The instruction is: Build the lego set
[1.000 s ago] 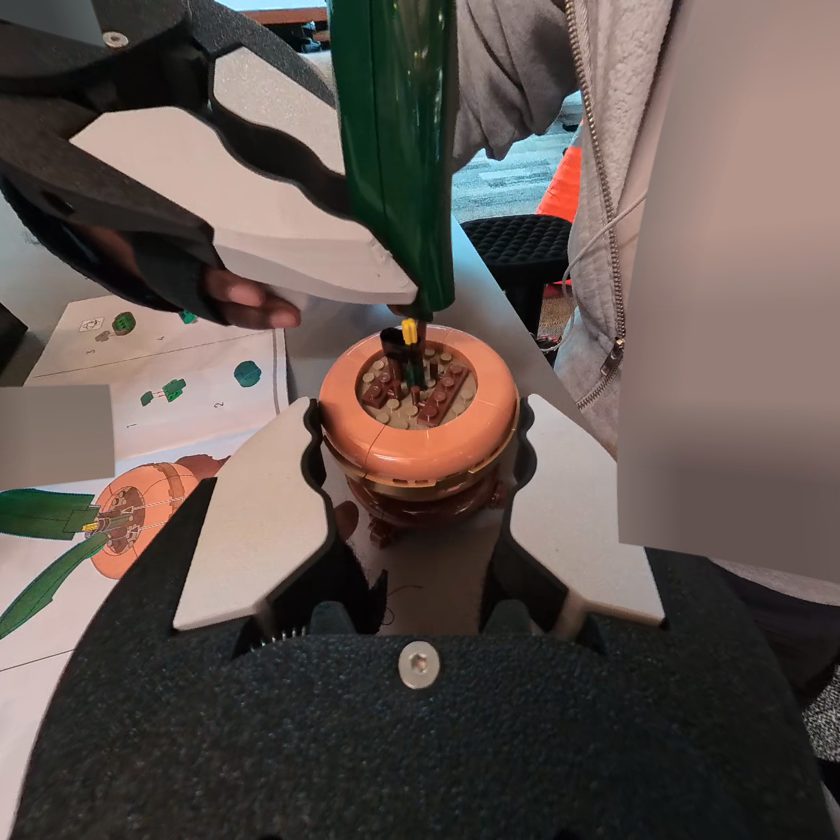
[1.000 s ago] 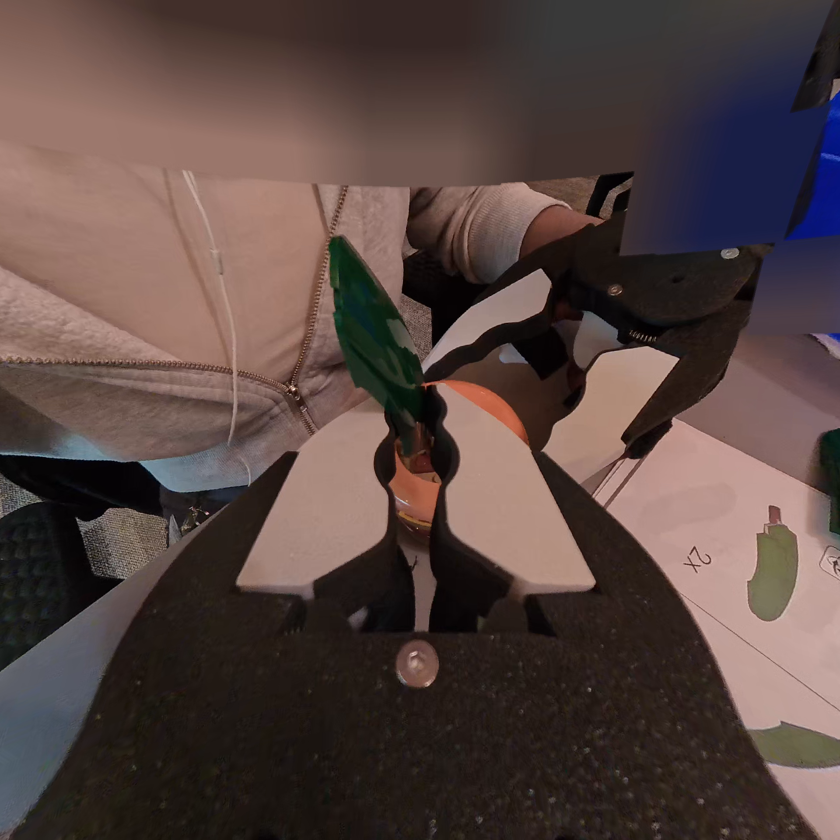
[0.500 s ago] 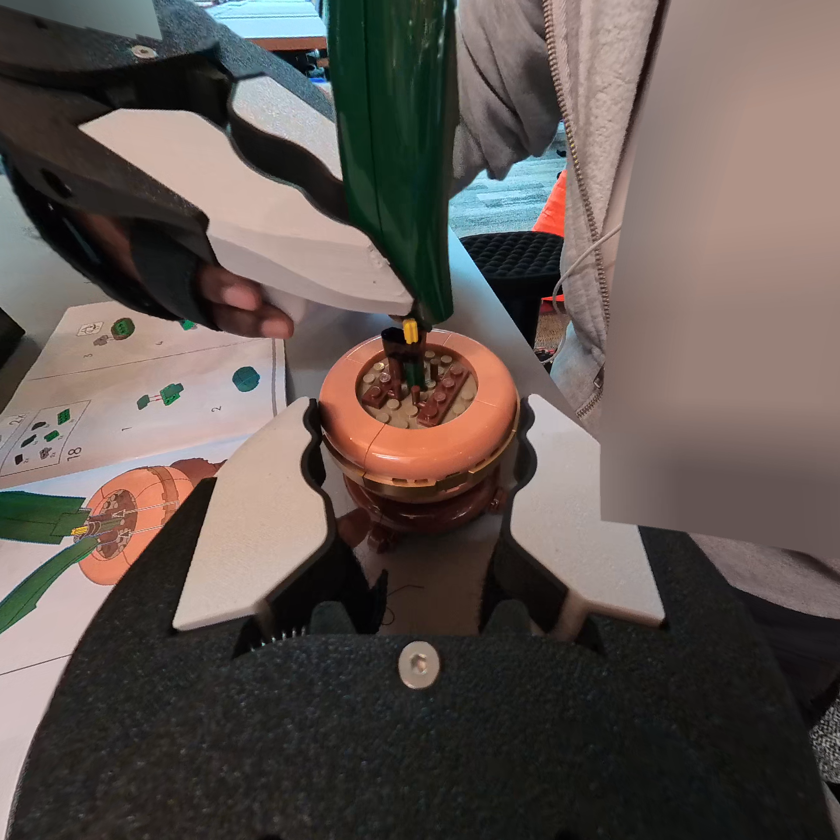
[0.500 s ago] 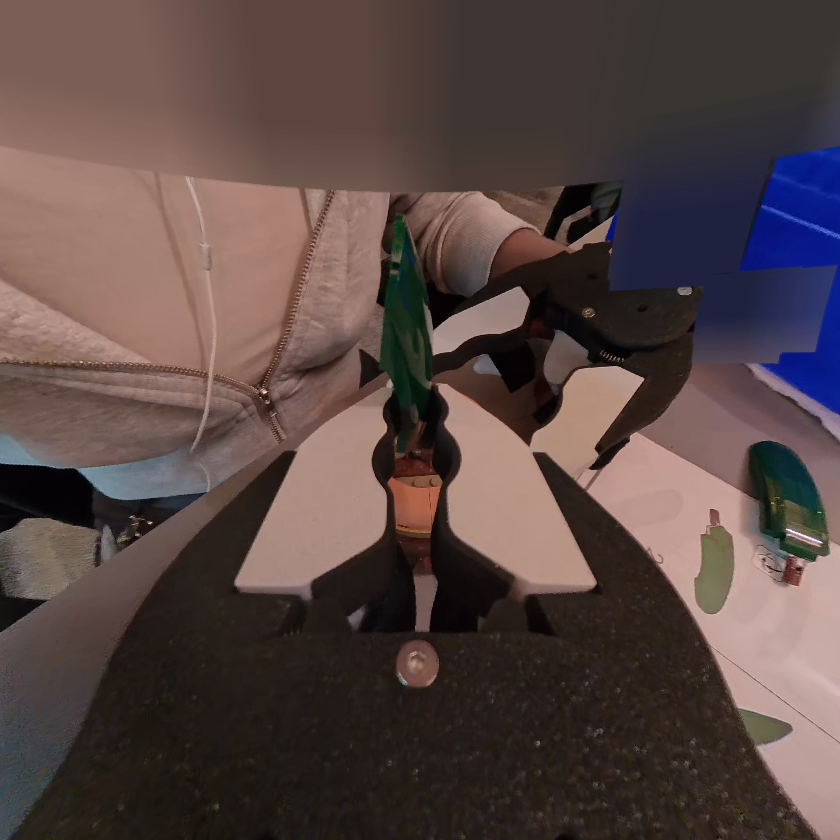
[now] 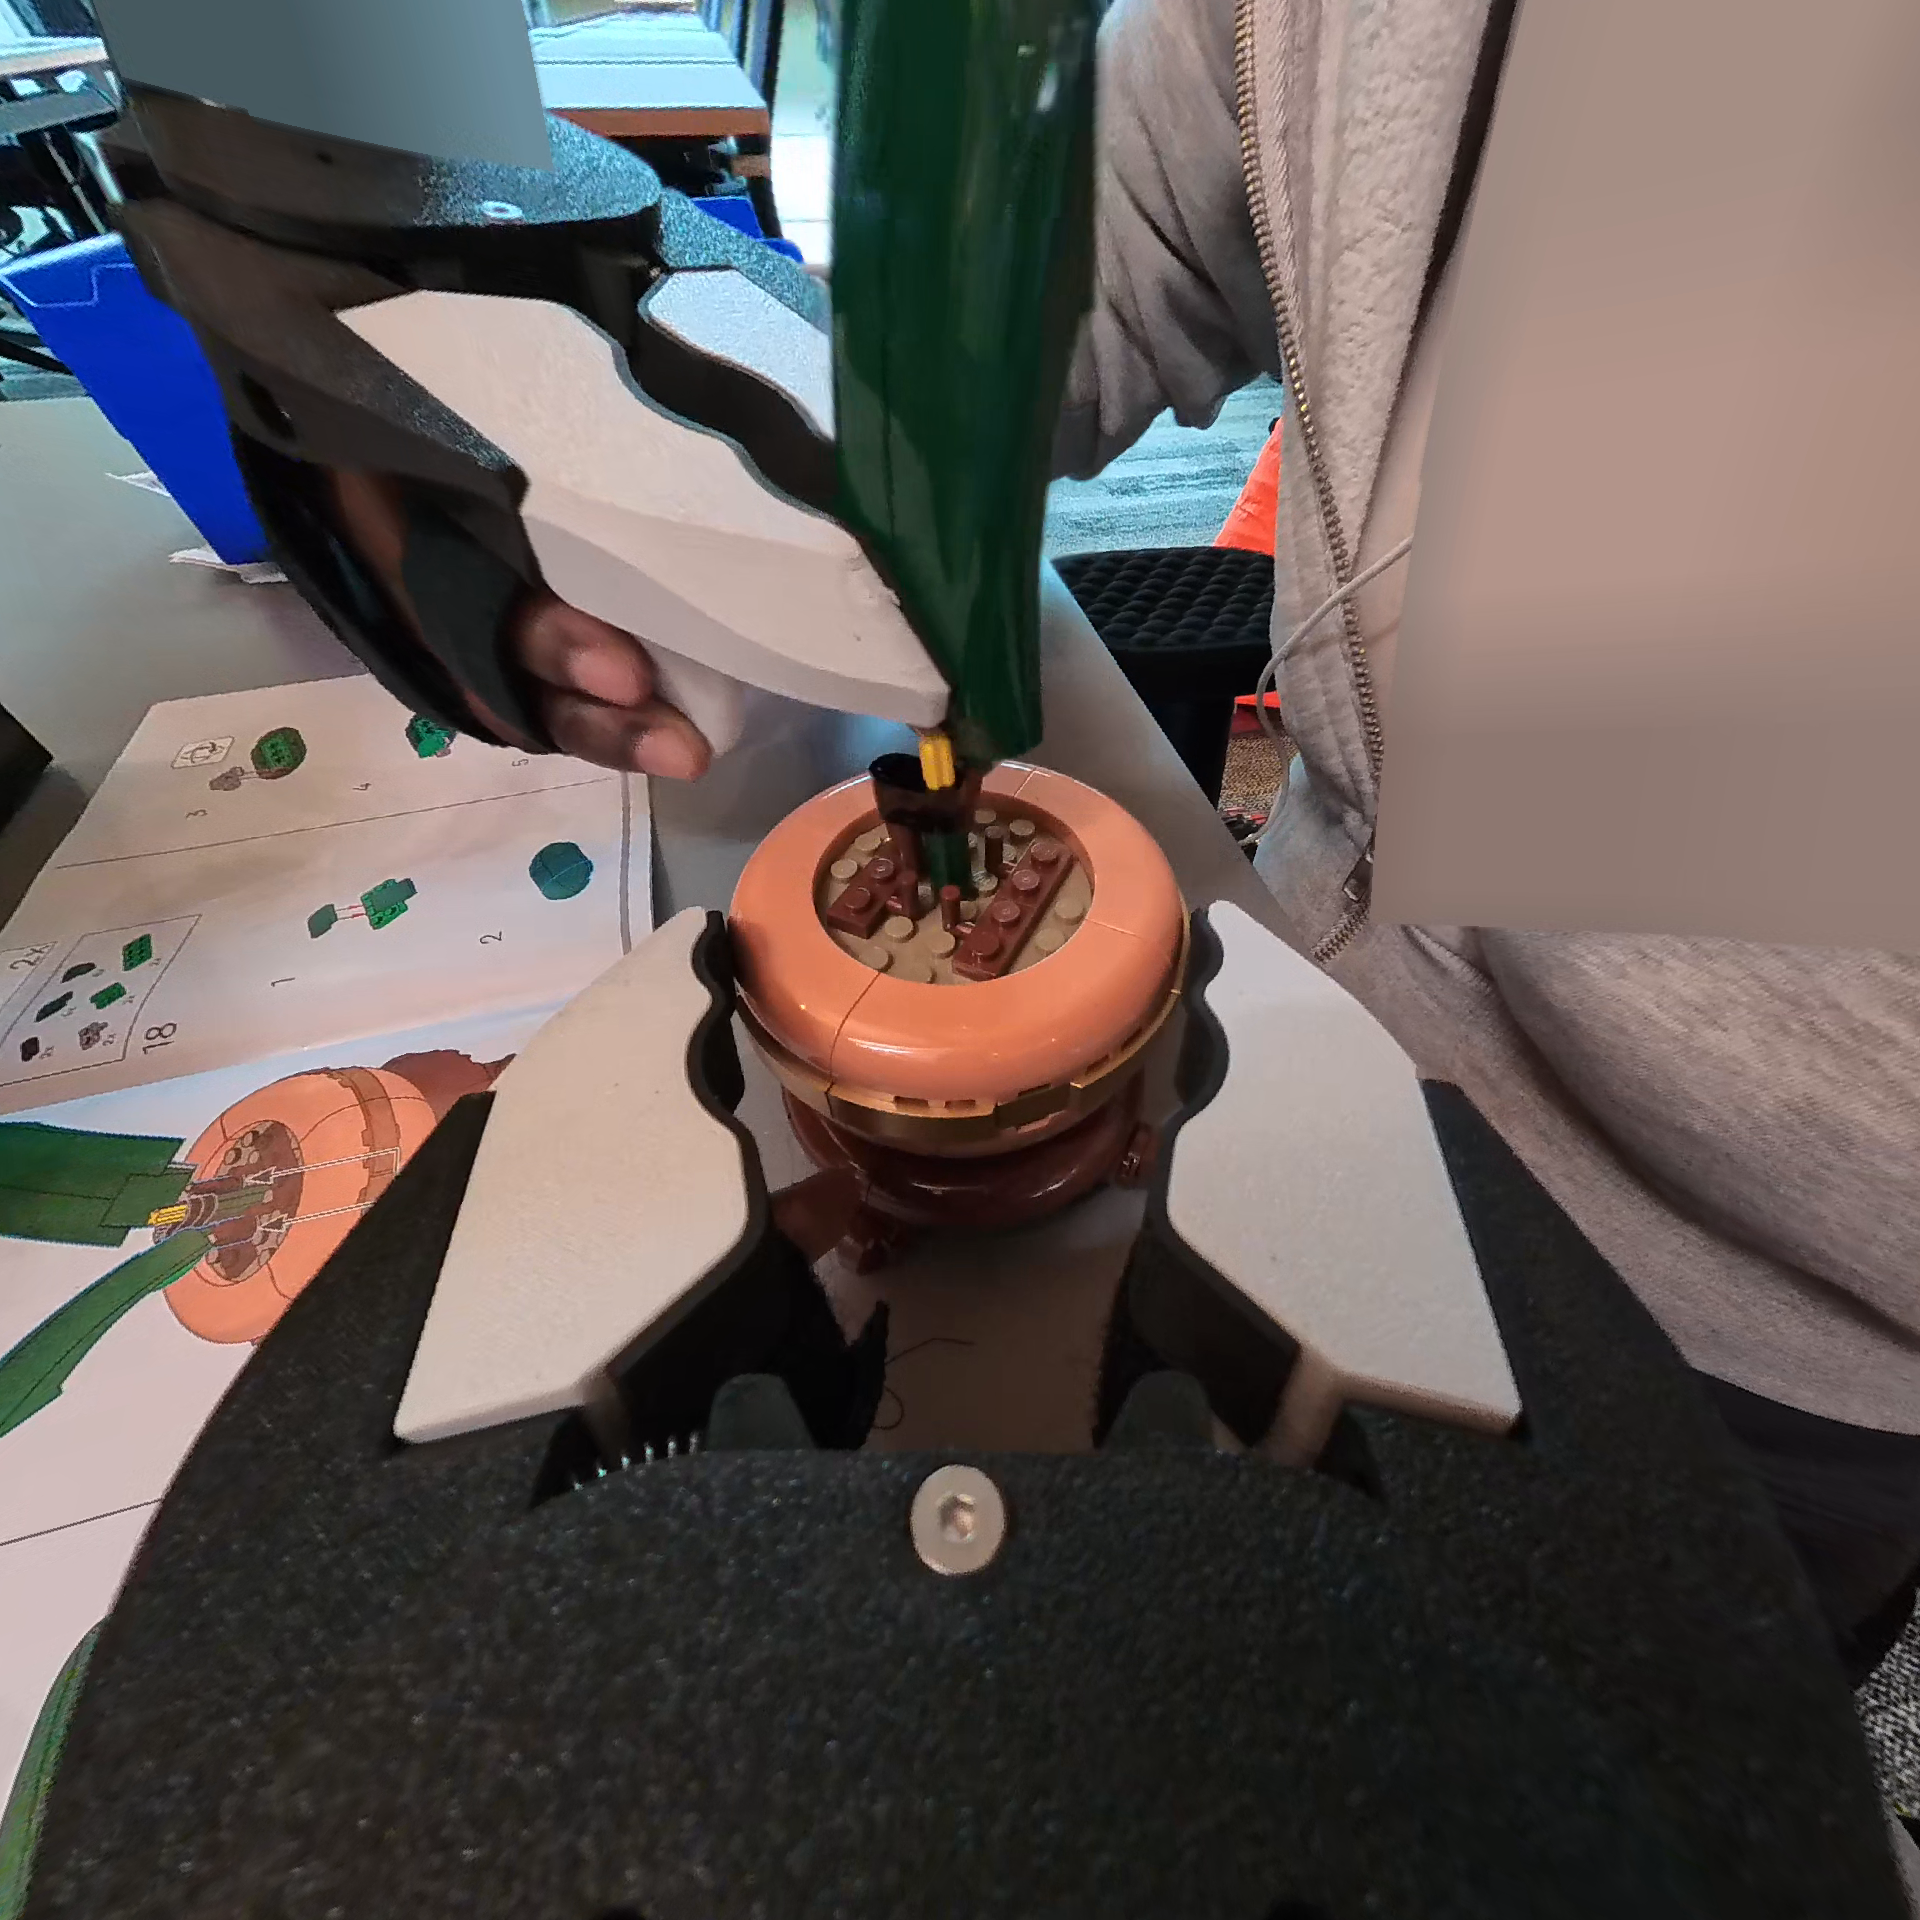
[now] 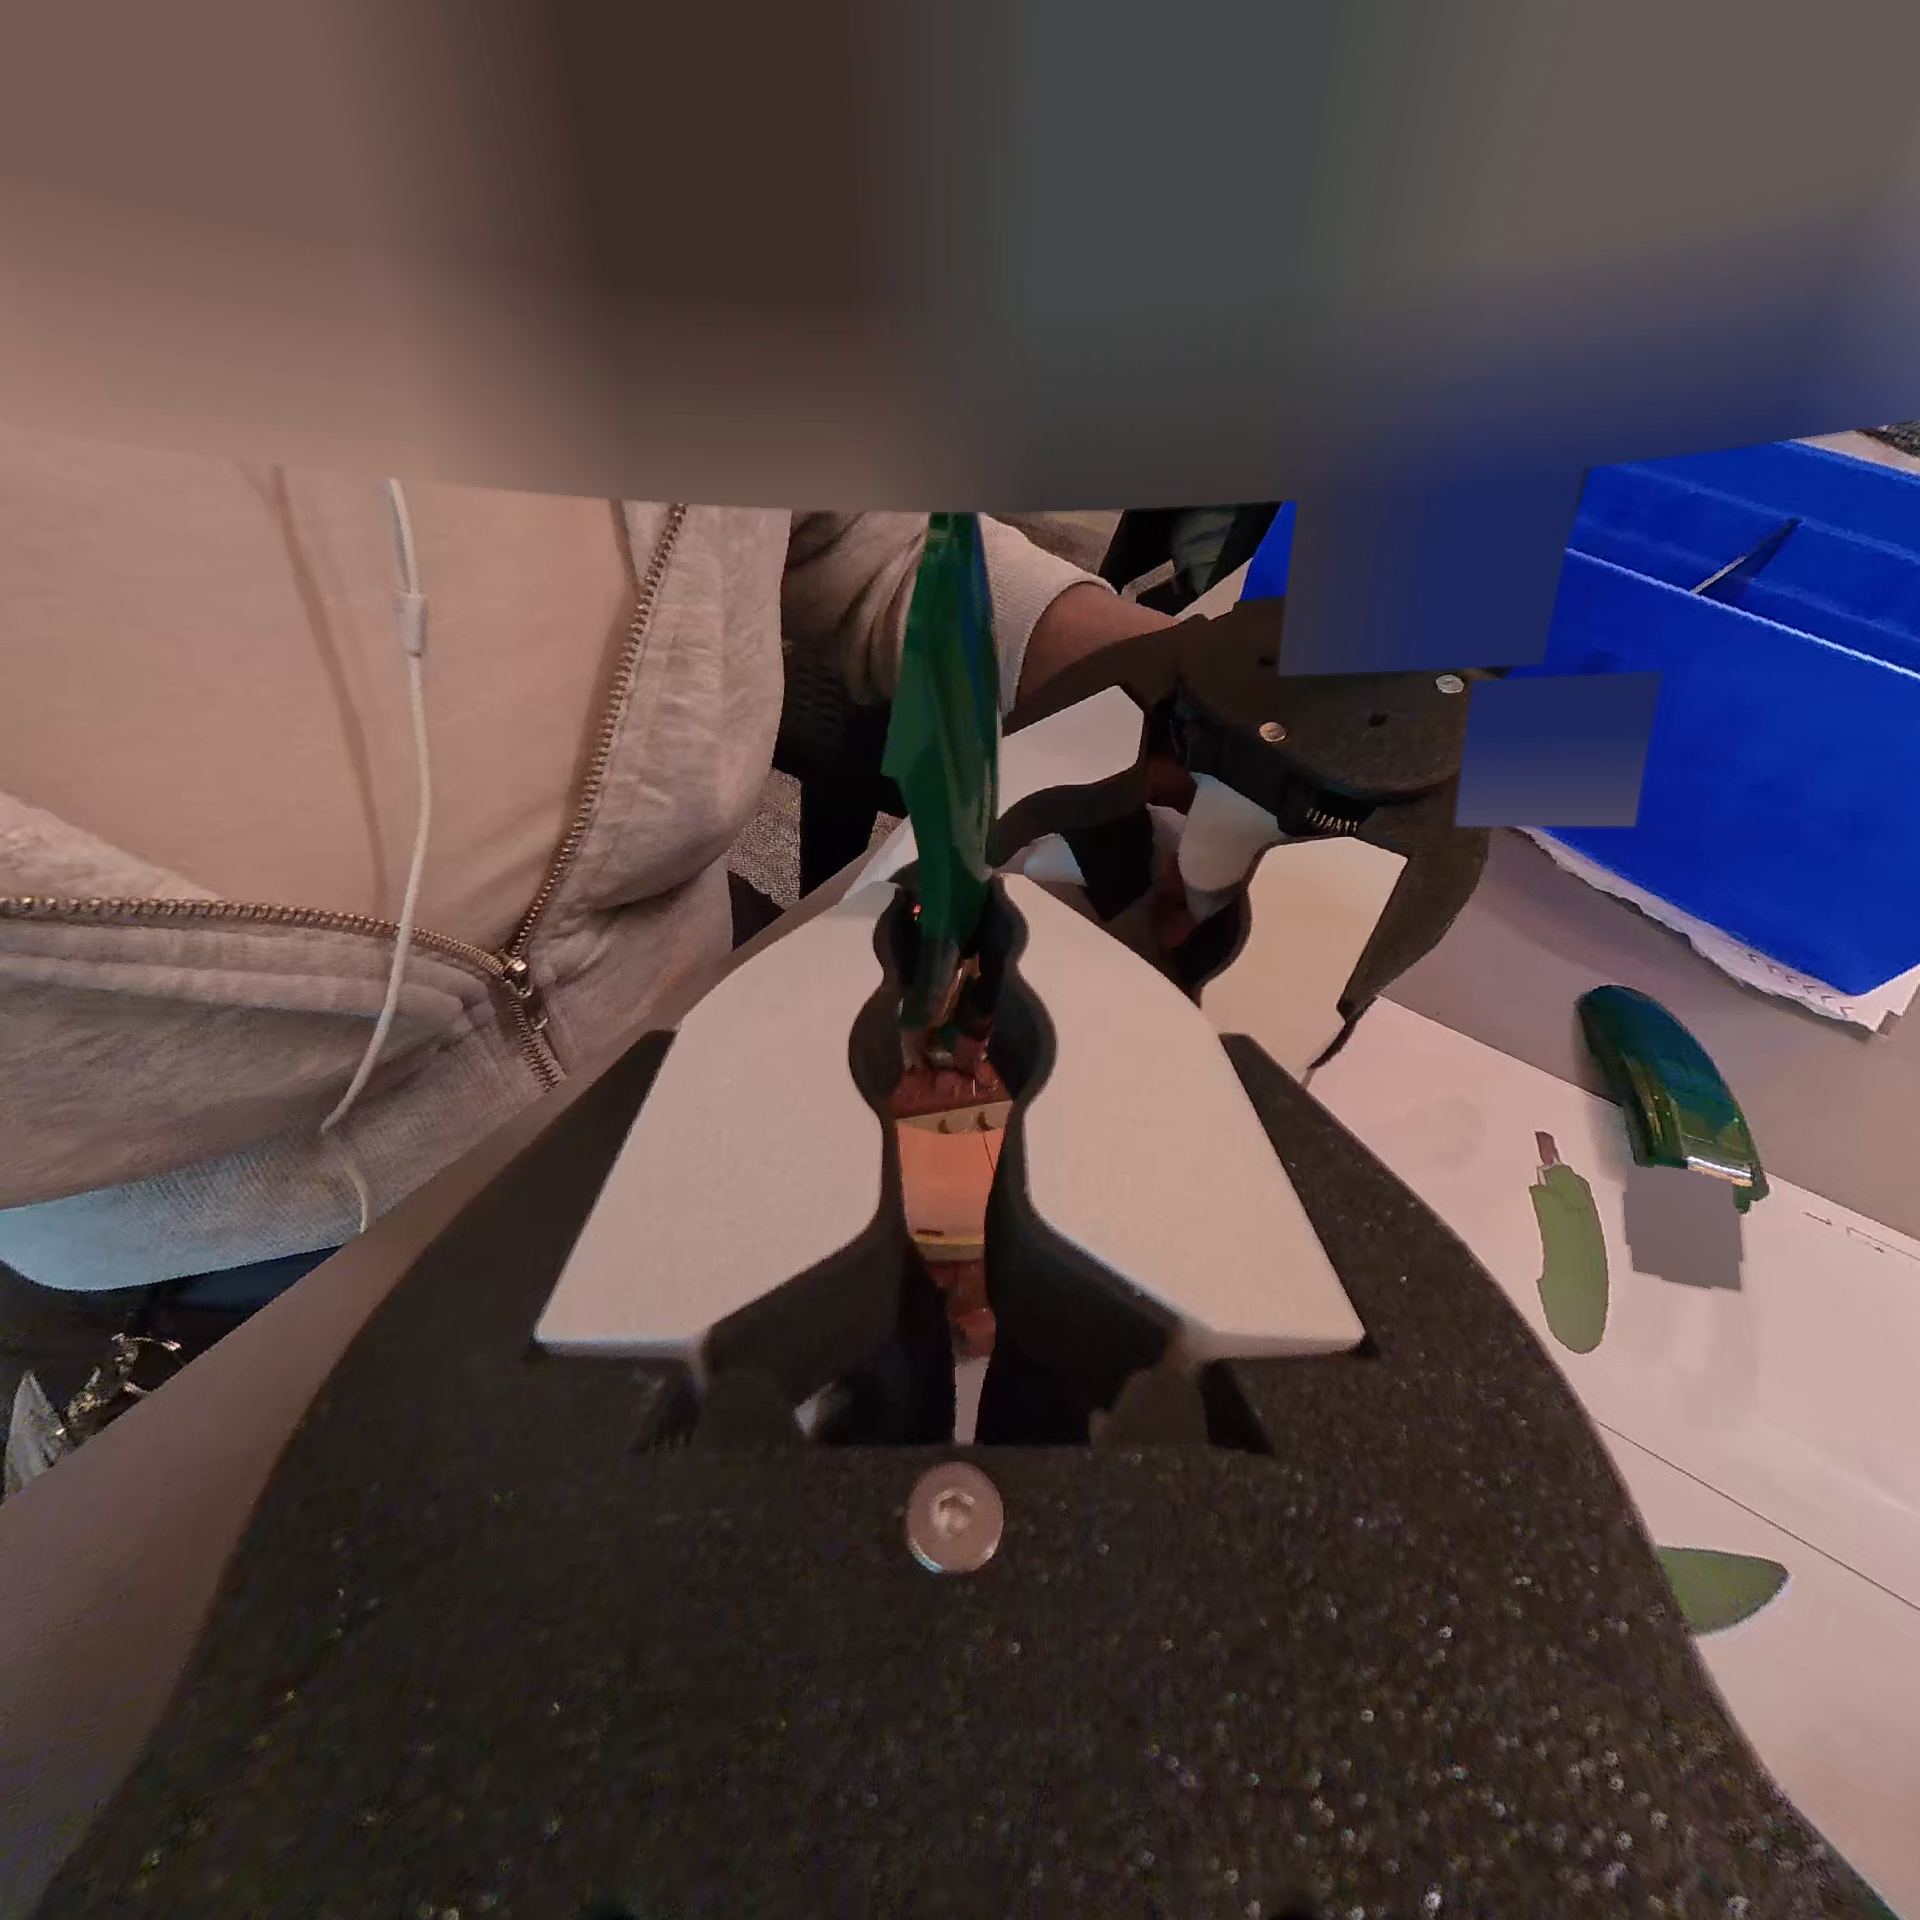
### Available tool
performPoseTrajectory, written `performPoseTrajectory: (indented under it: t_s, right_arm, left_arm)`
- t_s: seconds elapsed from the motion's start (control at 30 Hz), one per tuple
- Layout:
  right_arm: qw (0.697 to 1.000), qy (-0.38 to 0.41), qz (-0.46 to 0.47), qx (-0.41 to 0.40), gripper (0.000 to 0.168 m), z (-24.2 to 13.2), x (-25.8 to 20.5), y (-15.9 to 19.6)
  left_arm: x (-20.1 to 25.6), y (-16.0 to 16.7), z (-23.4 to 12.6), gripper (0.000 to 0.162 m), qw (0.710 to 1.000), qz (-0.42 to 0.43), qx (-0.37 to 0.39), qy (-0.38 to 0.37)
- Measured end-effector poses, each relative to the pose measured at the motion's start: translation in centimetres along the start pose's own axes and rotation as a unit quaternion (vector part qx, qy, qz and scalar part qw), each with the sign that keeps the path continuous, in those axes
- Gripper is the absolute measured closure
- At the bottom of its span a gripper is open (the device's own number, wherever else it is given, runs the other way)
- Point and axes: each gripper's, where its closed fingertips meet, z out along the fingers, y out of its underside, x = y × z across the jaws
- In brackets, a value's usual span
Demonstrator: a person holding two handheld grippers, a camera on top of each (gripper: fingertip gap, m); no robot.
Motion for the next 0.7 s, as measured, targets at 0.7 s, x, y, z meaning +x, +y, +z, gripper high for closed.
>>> performPoseTrajectory:
  t_s: [0.7]
  right_arm:
    - [0.994,0.048,-0.045,0.091,0.156,-0.76,-0.33,-0.17]
  left_arm:
    - [0.09,-0.08,-0.02,0.080,1.000,0.000,0.003,-0.002]
